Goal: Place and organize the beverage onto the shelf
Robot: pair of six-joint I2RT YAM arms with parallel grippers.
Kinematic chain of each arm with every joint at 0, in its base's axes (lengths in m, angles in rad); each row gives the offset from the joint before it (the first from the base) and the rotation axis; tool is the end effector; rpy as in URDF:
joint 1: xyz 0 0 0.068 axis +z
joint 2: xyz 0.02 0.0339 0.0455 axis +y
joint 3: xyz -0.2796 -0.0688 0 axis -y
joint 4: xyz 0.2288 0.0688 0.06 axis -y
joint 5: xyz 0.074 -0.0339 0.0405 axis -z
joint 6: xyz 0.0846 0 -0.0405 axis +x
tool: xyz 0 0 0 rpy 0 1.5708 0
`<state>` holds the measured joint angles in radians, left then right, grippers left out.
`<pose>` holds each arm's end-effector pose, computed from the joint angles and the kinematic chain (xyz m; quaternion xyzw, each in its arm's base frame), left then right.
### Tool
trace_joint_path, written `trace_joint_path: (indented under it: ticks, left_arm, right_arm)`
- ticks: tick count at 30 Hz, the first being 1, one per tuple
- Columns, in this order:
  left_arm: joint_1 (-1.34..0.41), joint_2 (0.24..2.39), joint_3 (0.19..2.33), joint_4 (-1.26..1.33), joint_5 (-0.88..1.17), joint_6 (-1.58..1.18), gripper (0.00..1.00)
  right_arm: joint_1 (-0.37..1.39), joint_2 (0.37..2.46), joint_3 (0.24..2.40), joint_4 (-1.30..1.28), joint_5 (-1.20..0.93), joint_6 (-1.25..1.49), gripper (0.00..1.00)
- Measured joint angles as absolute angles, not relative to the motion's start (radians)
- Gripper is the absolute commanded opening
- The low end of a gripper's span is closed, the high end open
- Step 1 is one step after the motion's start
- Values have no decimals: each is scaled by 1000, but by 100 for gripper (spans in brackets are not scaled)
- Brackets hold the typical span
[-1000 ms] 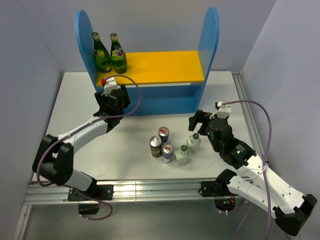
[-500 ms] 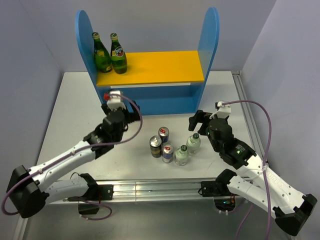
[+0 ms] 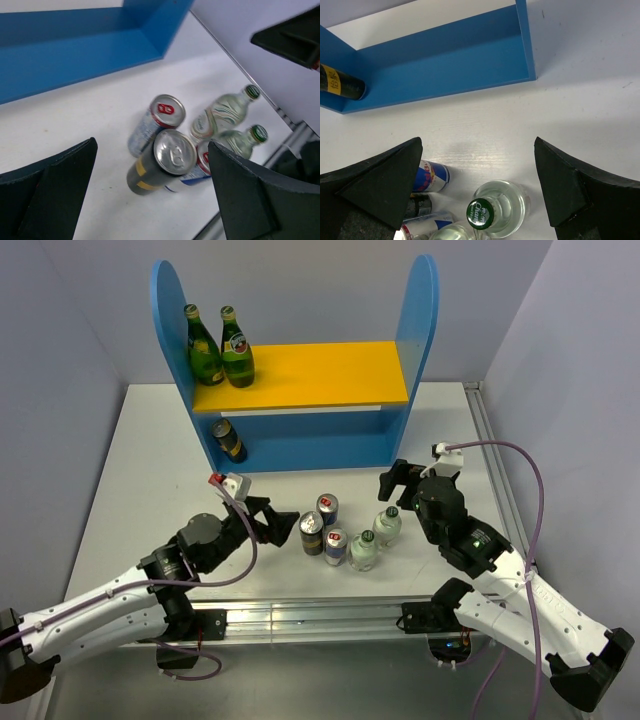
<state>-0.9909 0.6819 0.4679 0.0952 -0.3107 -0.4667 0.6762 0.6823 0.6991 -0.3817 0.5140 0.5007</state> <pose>0.1272 -0.1470 0.2814 0.0922 0.7402 -0.3505 0.5663 0.1576 0.0731 0.3009 0.0738 0.8062 0.1303 0.5724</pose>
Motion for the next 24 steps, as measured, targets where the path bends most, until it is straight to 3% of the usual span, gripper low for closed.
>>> trace_joint_path:
  ticks: [11,17,24]
  left_arm:
    - [-1068,662,337,132,-157,-492,99]
    - [-1104,680,262,190,-221,-521,99]
    - [-1121,883,271,279,-366,-566,99]
  right_arm:
    - [676,682,699,-383,535,505,100]
    - [676,682,699,-383,539,506,100]
    - [677,682,699,-383,542,509,100]
